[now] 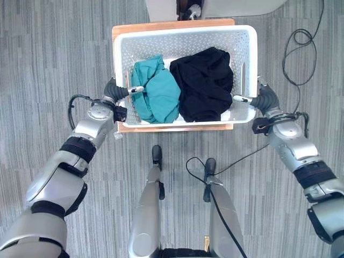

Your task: Grab the laundry basket,head to the washer,open it,put in the laundry and shut it.

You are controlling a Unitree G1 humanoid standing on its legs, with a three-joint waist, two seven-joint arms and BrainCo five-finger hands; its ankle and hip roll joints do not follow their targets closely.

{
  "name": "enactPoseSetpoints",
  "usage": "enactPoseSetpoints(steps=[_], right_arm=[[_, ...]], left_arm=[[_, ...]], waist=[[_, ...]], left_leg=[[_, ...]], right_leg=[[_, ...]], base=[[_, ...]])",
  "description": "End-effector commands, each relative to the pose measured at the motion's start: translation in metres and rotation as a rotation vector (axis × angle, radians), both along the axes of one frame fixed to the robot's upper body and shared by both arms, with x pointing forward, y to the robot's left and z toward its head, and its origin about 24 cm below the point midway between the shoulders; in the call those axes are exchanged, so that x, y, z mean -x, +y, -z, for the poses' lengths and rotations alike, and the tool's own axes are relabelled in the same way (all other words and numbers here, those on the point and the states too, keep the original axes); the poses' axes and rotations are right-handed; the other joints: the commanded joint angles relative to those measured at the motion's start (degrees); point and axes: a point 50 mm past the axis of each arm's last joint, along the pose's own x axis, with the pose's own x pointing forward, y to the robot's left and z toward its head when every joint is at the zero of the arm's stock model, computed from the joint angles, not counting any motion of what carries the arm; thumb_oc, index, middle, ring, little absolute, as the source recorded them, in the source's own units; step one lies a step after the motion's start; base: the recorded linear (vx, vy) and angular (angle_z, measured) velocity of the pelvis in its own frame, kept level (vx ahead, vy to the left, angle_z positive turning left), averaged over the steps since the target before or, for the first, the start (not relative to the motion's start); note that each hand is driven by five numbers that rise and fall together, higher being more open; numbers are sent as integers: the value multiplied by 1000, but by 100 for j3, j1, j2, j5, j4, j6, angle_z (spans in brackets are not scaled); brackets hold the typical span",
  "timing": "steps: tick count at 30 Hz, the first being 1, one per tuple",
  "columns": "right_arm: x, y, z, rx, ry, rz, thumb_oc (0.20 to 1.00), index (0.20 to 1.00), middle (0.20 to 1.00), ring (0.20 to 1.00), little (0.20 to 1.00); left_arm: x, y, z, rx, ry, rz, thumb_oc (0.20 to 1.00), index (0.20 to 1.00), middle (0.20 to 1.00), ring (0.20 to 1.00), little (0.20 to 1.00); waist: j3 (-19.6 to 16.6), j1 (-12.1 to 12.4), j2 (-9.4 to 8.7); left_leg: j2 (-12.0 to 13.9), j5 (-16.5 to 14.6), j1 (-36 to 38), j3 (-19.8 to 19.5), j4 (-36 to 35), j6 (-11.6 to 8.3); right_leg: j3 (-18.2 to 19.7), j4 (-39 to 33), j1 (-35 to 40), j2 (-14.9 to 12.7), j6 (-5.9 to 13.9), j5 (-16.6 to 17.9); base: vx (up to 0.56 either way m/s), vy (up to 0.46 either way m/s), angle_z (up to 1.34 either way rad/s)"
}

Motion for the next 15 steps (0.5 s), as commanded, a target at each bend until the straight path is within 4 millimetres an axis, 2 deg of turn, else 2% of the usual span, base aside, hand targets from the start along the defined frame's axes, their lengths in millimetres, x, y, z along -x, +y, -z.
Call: enactPoseSetpoints(steps=[1, 4, 7, 13, 15], right_arm=[[3, -3, -42, 4, -177, 4, 1000, 1000, 1000, 1000, 1000], [-1, -1, -48, 16, -179, 11, 1000, 1000, 1000, 1000, 1000], [-13, -3, -63, 59, -161, 48, 1000, 1000, 1000, 1000, 1000], [-27, 5, -87, 156, -142, 69, 1000, 1000, 1000, 1000, 1000], [-33, 15, -94, 202, -123, 51, 1000, 1000, 1000, 1000, 1000]], left_arm=[[-1, 10, -52, -14, -149, -40, 1000, 1000, 1000, 1000, 1000], [-4, 5, -57, -62, -147, -35, 1000, 1000, 1000, 1000, 1000], [-6, 7, -62, -90, -140, -51, 1000, 1000, 1000, 1000, 1000], [-7, 10, -54, -117, -101, -54, 1000, 1000, 1000, 1000, 1000], [-6, 12, -53, -134, -90, -50, 1000, 1000, 1000, 1000, 1000]], waist=[[-40, 57, -71], [-40, 53, -66], [-40, 98, -54], [-40, 174, -61], [-40, 180, -79]], left_leg=[[250, -722, -125, -37, 736, -249], [244, -722, -161, -45, 732, -247], [246, -710, -202, -33, 723, -257], [262, -719, -256, -14, 758, -257], [265, -718, -305, 2, 779, -257]], right_leg=[[-5, -589, 43, -308, 126, 461], [4, -585, -15, -305, 124, 473], [18, -610, -64, -296, 133, 504], [29, -659, -97, -283, 131, 558], [37, -702, -130, -270, 136, 596]], base=[[0, 0, 0], [0, 0, 0], [0, 0, 0], [0, 0, 0], [10, 15, -2]])
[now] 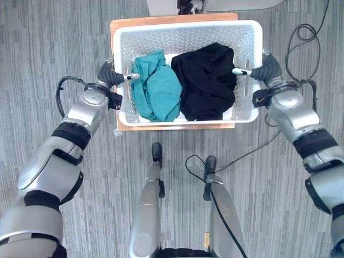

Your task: Grab the laundry basket,head to the washer,open it,put in the laundry and shut it.

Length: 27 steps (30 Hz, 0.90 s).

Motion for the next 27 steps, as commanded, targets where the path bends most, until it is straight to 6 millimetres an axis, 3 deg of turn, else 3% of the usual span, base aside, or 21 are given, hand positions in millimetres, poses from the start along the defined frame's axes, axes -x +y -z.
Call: enactPoseSetpoints(steps=[1, 6, 14, 15, 16, 17, 18, 19, 27], right_arm=[[3, 2, -26, 28, -69, -27, 1000, 1000, 1000, 1000, 1000], [6, 17, -14, 54, -50, -95, 1000, 1000, 1000, 1000, 1000], [6, 17, -7, 93, -12, -111, 1000, 1000, 1000, 1000, 1000], [7, 18, -9, 112, -17, -122, 1000, 1000, 1000, 1000, 1000], [7, 18, -9, 118, -15, -127, 1000, 1000, 1000, 1000, 1000], [7, 18, -9, 126, -14, -128, 1000, 1000, 1000, 1000, 1000], [7, 18, -10, 137, -17, -121, 555, 555, 555, 555, 555], [7, 18, -14, 142, -29, -113, 200, 200, 200, 200, 200], [10, 17, -23, 155, -95, -79, 200, 200, 200, 200, 200]], left_arm=[[0, 9, -28, -11, -84, -20, 1000, 1000, 1000, 1000, 1000], [0, 5, -34, -46, -104, -18, 1000, 1000, 1000, 1000, 1000], [1, -1, -45, -99, -138, 14, 1000, 1000, 1000, 1000, 1000], [1, -1, -46, -110, -140, 23, 922, 922, 922, 922, 922], [2, -2, -46, -113, -140, 28, 529, 529, 529, 529, 529], [2, -2, -46, -114, -140, 28, 310, 310, 310, 310, 310], [1, -1, -47, -116, -139, 26, 200, 200, 200, 200, 200], [1, -1, -47, -122, -144, 20, 200, 200, 200, 200, 200], [3, -5, -53, -133, -190, 17, 200, 200, 200, 200, 200]], waist=[[-40, 114, -85], [-40, 68, -136], [-40, 71, -163], [-40, 69, -166], [-40, 68, -164], [-40, 64, -163], [-40, 62, -164], [-40, 53, -172], [-40, 49, -164]], left_leg=[[259, -740, -166, -12, 786, -272], [248, -755, -264, -33, 829, -264], [230, -700, -329, -49, 740, -273], [231, -688, -354, -59, 732, -277], [228, -680, -372, -64, 724, -279], [225, -671, -381, -66, 714, -282], [230, -658, -401, -72, 706, -284], [227, -629, -426, -73, 664, -290], [211, -559, -442, -78, 505, -289]], right_leg=[[7, -671, 19, -254, 137, 552], [3, -641, -75, -244, 112, 555], [-29, -670, -135, -257, 109, 579], [-28, -684, -145, -258, 109, 583], [-43, -688, -158, -265, 110, 588], [-48, -688, -173, -264, 113, 592], [-53, -692, -196, -268, 115, 599], [-54, -718, -215, -271, 128, 616], [-91, -762, -255, -296, 149, 627]], base=[[21, 17, -5], [26, 9, -13], [0, 0, 0], [0, 0, 0], [0, 0, 0], [0, 0, 0], [0, 0, 0], [0, 0, 0], [0, 0, 0]])
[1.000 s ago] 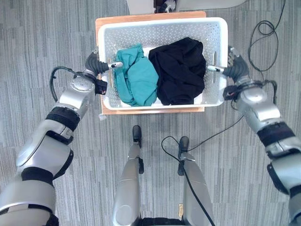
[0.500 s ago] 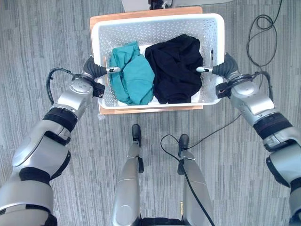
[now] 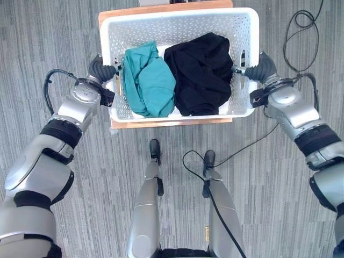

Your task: Grab the laundry basket,head to the washer,open it,put in the laundry and shut it.

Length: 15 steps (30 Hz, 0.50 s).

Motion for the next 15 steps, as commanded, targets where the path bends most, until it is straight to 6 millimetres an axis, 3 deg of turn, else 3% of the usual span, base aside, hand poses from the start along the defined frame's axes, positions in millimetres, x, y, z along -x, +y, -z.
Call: enactPoseSetpoints(steps=[1, 8, 11, 15], right_arm=[[4, 9, -17, 45, -63, -58, 200, 200, 200, 200, 200], [15, 12, -16, -45, -137, -84, 200, 200, 200, 200, 200], [26, 1, -13, -73, -141, -105, 200, 200, 200, 200, 200], [38, -10, -10, -87, -143, -117, 200, 200, 200, 200, 200]], left_arm=[[-3, -18, -28, -7, -82, 71, 200, 200, 200, 200, 200], [10, -13, -47, -252, -190, 49, 200, 200, 200, 200, 200], [19, -17, -45, -413, -211, 87, 200, 200, 200, 200, 200], [28, -17, -34, -505, -206, 121, 200, 200, 200, 200, 200]], waist=[[-26, 107, -133], [-26, 68, -187], [-26, 66, -271], [-27, 104, -343]], left_leg=[[166, -571, -74, -176, 507, -300], [119, -634, 11, -242, 520, -261], [130, -749, 227, -348, 663, -246], [165, -852, 511, -397, 721, -258]], right_leg=[[-182, -658, 124, -353, 147, 497], [-114, -502, 205, -351, 117, 373], [-43, -278, 430, -282, 55, 195], [-42, -195, 717, -223, 15, 61]], base=[[0, 0, 0], [16, 4, 5], [22, -25, 13], [43, -29, 9]])
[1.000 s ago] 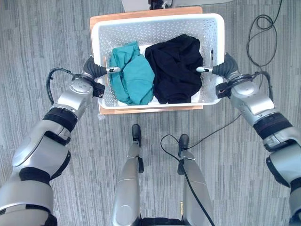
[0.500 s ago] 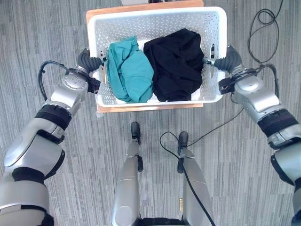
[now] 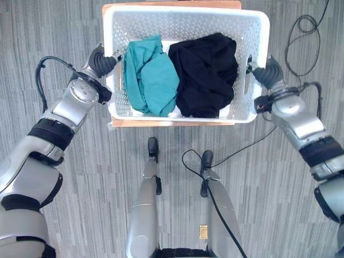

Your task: Grab the laundry basket,head to the washer,open it,put in the laundry and shut it.

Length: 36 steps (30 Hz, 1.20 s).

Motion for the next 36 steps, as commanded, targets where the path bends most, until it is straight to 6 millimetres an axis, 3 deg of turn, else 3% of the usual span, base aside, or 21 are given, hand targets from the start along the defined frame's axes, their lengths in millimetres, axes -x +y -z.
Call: enactPoseSetpoints(steps=[1, 4, 10, 11, 14, 16, 24, 32, 36], right_arm=[[21, -3, -48, -64, -189, -127, 200, 200, 200, 200, 200], [27, -12, -43, -80, -171, -119, 200, 200, 200, 200, 200], [45, -58, -19, -97, -55, -16, 200, 200, 200, 200, 200], [45, -58, -19, -96, -56, -15, 200, 200, 200, 200, 200], [51, -88, -9, -44, 47, 83, 200, 200, 200, 200, 200], [53, -97, -7, -11, 86, 116, 200, 200, 200, 200, 200], [57, -103, 11, -57, 156, 124, 200, 200, 200, 200, 200], [61, -103, 27, -94, 189, 121, 200, 200, 200, 200, 200], [64, -107, 27, -121, 177, 132, 200, 200, 200, 200, 200]], left_arm=[[16, -9, -23, -128, -113, 112, 200, 200, 200, 200, 200], [22, -7, -12, -135, -81, 133, 200, 200, 200, 200, 200], [34, -1, 29, -13, 37, 178, 200, 200, 200, 200, 200], [34, -1, 28, -13, 37, 178, 200, 200, 200, 200, 200], [28, -7, 37, 60, 67, 186, 200, 200, 200, 200, 200], [24, -13, 38, 84, 77, 194, 200, 200, 200, 200, 200], [10, -26, 42, 111, 118, 187, 200, 200, 200, 200, 200], [-2, -38, 35, 66, 131, 171, 200, 200, 200, 200, 200], [-5, -49, 31, 69, 130, 196, 200, 200, 200, 200, 200]], waist=[[-126, 121, -174], [-196, 153, -223], [-750, 139, -316], [-755, 140, -313], [-1180, 55, -314], [-1386, 0, -300], [-1826, -111, -233], [-2015, -190, -143], [-1996, -205, -109]], left_leg=[[257, -919, 388, -167, 712, -273], [287, -970, 634, -177, 687, -279], [415, -1140, 1649, -164, 498, -283], [412, -1109, 1641, -166, 479, -279], [459, -1157, 2155, -132, 360, -262], [491, -1164, 2351, -136, 296, -260], [606, -1158, 2902, -77, 120, -263], [802, -886, 2969, -164, -36, -324], [885, -573, 2815, -245, -62, -374]], right_leg=[[89, -262, 452, -196, -3, 46], [69, -274, 674, -168, 3, 10], [47, -327, 1546, -89, 17, -150], [44, -352, 1543, -89, 17, -118], [78, -450, 1962, -66, 36, -176], [72, -488, 2137, -59, 39, -232], [148, -533, 2564, 51, -10, -436], [205, -559, 2619, 317, -159, -616], [132, -639, 2599, 434, -238, -643]], base=[[64, -32, 4], [76, -34, 2], [135, -19, -2], [104, -4, -2], [138, -15, -3], [126, -19, -1], [89, -56, -4], [-10, -104, -3], [-59, -65, -1]])
